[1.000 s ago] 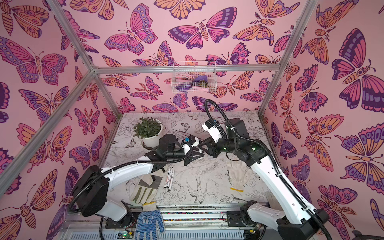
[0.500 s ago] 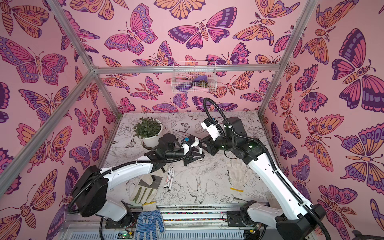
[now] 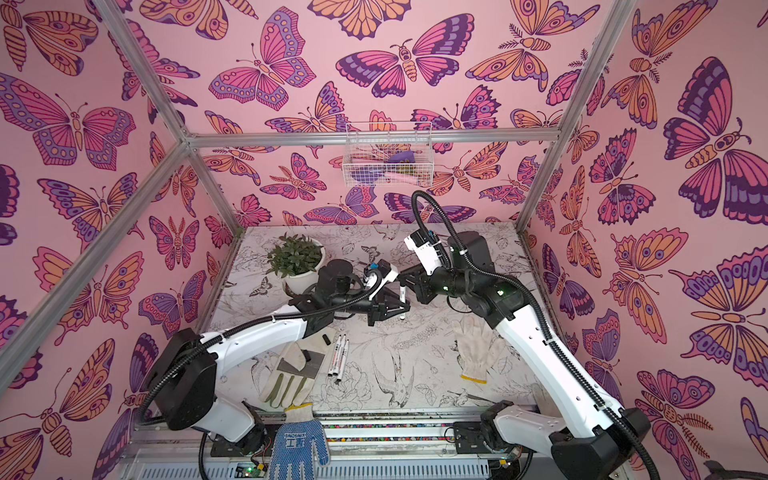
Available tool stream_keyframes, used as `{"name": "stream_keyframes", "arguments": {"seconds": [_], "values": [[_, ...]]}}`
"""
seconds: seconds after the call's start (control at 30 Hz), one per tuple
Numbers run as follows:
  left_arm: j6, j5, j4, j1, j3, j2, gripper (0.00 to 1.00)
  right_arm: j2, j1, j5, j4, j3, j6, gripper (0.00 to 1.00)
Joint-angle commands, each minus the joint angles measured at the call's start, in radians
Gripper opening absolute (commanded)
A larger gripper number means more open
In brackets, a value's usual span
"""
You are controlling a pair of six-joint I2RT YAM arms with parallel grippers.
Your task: Insert the pens into the pen caps
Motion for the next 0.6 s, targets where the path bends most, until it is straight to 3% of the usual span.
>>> {"name": "stream_keyframes", "arguments": {"seconds": [0.0,0.17,0.37,0.57], "values": [[-0.166,-0.053,0.035,0.051,0.091,0.013,0.0,-0.015,0.012,-0.048,-0.099,-0.073,0.033,0.0],[-0.148,-0.15,0.027,0.052,0.114,-0.008,0.0,-0.04,0.012,-0.033,-0.138,-0.127,0.04,0.0],[-0.115,-0.522,-0.017,0.048,0.112,-0.068,0.0,-0.049,0.011,-0.088,-0.191,-0.141,0.054,0.0],[-0.094,-0.691,-0.029,0.038,0.122,-0.084,0.0,-0.017,0.011,-0.174,-0.272,-0.156,0.041,0.0]]}}
